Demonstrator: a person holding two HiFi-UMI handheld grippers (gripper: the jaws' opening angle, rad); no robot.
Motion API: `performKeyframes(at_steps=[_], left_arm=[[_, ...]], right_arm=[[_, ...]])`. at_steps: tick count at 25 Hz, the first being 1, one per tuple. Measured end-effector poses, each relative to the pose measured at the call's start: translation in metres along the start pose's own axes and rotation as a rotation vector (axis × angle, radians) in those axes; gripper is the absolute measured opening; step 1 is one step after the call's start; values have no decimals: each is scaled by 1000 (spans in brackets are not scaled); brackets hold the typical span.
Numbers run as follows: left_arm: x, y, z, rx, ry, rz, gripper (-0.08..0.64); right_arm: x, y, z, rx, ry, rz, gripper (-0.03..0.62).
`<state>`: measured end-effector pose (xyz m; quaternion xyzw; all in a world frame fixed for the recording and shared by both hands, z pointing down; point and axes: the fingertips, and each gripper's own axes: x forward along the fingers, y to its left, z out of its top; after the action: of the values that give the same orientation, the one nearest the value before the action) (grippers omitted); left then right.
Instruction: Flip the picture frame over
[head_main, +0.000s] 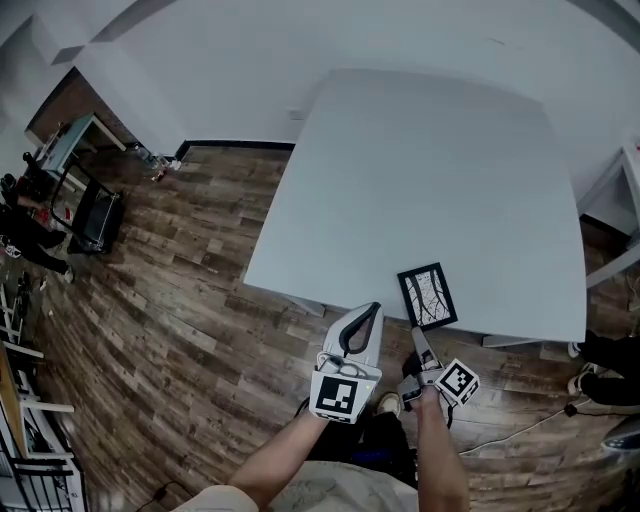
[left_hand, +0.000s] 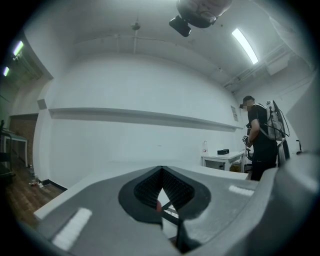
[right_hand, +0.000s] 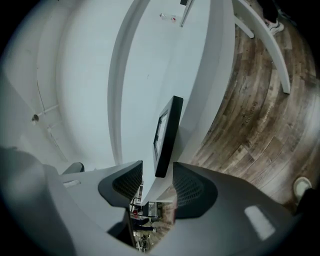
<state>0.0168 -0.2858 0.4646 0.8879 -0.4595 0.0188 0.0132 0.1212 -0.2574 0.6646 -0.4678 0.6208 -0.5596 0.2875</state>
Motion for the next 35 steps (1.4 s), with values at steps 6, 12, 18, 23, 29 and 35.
performKeyframes(at_steps=[6,12,18,23,29,35], left_arm=[[2,1,-4,-16,27,0,0],[0,-4,-7,4,-15,-6,1],[0,-7,-6,-15,17,-11,1],[2,-9,-4,-9,1,-13,1],[2,-5,1,8,-41,-5,1],[2,0,1,-2,-27,5,2]], right_arm=[[2,-3,11,9,-66,-45,116],[-5,-4,7,38,-96,-55,92],[-10,6,13,-59,-92,-55,89],[-15,18,22,-183,-90,-91,87],[-23,29,35,-345,-94,-164,87],[-31,33,47,-511,-81,-248,87]])
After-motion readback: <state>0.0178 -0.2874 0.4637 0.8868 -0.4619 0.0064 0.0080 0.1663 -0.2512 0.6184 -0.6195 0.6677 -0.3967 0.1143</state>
